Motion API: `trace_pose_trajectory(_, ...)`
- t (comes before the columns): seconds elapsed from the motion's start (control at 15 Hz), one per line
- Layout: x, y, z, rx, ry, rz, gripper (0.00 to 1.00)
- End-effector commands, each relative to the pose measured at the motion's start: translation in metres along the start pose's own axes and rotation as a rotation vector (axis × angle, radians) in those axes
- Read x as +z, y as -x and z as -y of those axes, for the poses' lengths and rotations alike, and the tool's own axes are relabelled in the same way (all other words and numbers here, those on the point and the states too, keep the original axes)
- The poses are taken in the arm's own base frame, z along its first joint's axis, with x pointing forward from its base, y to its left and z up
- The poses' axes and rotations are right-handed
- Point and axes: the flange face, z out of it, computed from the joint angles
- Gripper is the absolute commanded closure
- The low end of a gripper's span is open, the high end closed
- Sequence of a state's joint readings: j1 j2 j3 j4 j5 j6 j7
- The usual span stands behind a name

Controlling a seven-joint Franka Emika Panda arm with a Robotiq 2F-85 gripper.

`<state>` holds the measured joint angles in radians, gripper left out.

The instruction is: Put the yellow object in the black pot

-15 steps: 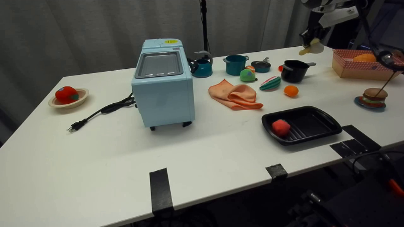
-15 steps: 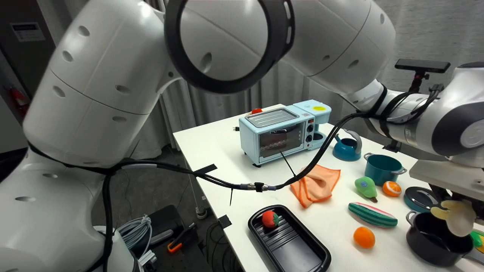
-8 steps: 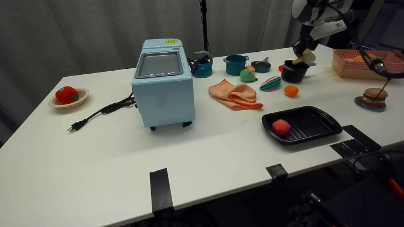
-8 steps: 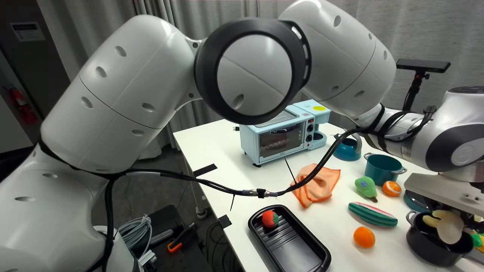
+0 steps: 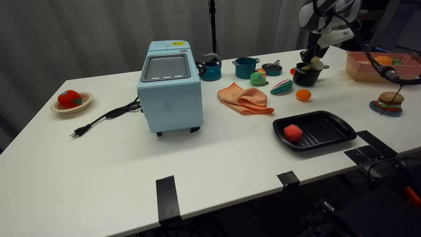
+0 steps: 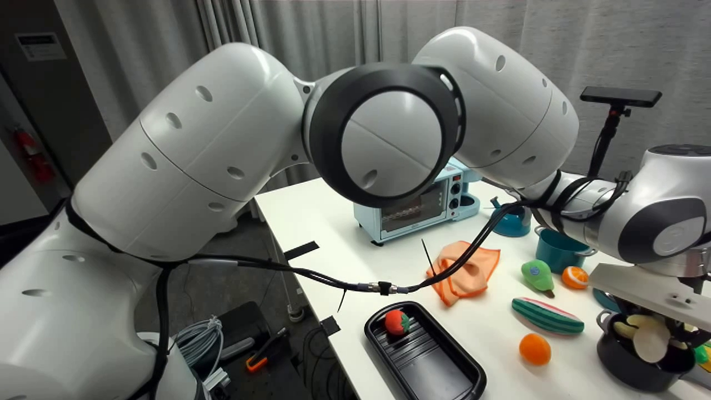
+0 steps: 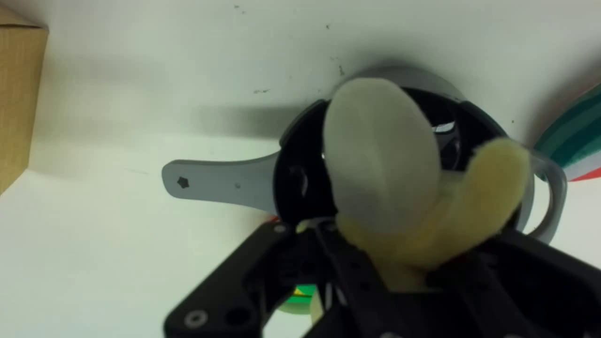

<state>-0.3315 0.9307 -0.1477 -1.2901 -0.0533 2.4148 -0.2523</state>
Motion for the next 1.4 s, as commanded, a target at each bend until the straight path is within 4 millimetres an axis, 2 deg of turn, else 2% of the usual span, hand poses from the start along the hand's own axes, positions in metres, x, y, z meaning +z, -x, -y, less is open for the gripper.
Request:
trace_pose_trajectory(0.0, -0.003, -0.008, -0.003, -0.018, 0.014, -0.016, 0.60)
trace_pose_trajectory(0.07, -0.005, -0.008, -0.003, -0.017, 0.014, -0.020, 0.58)
trace_pose_trajectory(0.13, -0.006, -0.009, -0.003, -0.017, 0.013, -0.023, 0.52)
trace_pose_trajectory(0.47, -0.015, -0.011, -0.006, -0.013, 0.015, -0.041, 0.12)
trace_pose_trajectory(0.6, -0.019, -0.012, -0.007, -0.011, 0.016, -0.052, 0.01)
trace_pose_trajectory(0.93, -0.037, -0.016, -0.011, -0.008, 0.024, -0.095, 0.00)
trace_pose_trajectory(1.33, -0.079, -0.021, -0.016, 0.004, 0.043, -0.159, 0.00)
